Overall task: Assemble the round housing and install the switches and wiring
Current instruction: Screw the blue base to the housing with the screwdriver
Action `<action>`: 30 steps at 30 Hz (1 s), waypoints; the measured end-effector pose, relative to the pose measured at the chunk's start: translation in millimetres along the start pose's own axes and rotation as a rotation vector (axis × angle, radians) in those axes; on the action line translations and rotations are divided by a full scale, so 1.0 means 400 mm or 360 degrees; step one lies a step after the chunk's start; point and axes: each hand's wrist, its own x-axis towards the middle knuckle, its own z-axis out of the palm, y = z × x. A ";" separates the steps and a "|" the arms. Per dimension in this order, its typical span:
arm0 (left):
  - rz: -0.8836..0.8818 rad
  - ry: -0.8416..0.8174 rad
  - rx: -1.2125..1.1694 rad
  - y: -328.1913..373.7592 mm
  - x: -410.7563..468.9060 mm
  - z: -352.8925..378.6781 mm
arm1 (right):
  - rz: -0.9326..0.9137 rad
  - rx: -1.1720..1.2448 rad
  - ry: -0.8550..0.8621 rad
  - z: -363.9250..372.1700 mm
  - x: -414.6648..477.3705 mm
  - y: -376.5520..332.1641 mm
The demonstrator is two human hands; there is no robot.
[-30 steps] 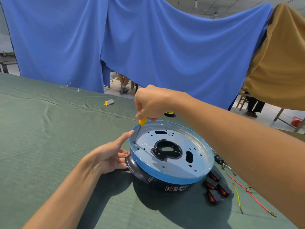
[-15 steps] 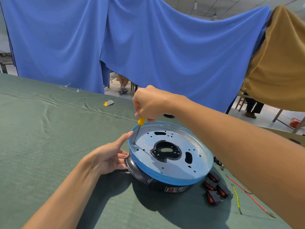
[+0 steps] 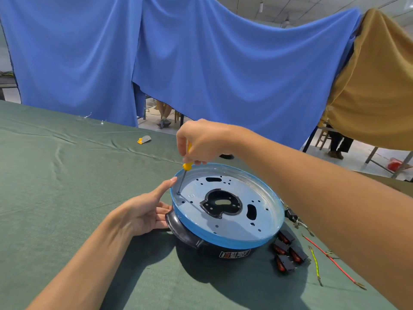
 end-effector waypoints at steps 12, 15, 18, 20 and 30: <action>-0.0032 0.0033 0.0010 0.003 -0.005 0.001 | 0.0133 -0.0071 0.0223 0.044 0.046 0.023; -0.0036 0.0041 0.0002 0.005 -0.007 0.004 | 0.0037 -0.0108 0.0214 0.028 0.031 0.033; -0.0037 0.0040 -0.0008 0.004 -0.008 0.004 | -0.0018 0.0015 0.0177 0.019 0.019 0.043; -0.0046 0.0034 -0.0013 0.004 -0.008 0.005 | -0.0067 0.0121 0.0174 0.015 0.017 0.042; -0.0036 0.0023 -0.0002 0.001 -0.004 0.002 | -0.0014 0.0091 0.0203 0.016 0.042 0.027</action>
